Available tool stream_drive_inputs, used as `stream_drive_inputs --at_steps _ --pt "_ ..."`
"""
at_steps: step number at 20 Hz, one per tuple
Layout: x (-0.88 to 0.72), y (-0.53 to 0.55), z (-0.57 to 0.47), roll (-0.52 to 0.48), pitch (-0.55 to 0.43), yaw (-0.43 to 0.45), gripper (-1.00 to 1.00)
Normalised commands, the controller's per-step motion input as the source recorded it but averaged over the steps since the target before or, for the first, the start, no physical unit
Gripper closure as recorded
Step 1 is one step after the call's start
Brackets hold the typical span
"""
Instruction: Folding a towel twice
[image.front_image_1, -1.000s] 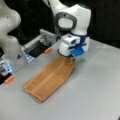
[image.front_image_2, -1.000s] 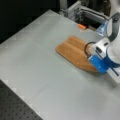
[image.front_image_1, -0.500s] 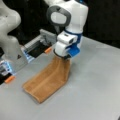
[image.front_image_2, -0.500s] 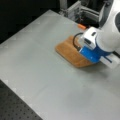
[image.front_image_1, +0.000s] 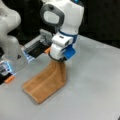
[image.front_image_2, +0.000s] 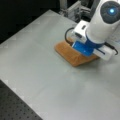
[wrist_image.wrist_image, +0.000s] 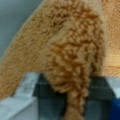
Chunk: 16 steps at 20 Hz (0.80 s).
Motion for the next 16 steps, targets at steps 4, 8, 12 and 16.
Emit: stream_drive_inputs --at_steps 4,8,12,16 --pt "-0.17 -0.4 -0.18 0.324 -0.052 0.064 1.0" --pt "-0.15 -0.34 -0.21 0.315 -0.123 0.104 1.0" --pt "-0.19 -0.26 -0.21 0.265 -0.147 0.048 1.0" --pt "-0.2 -0.18 -0.17 0.215 -0.164 0.013 1.0"
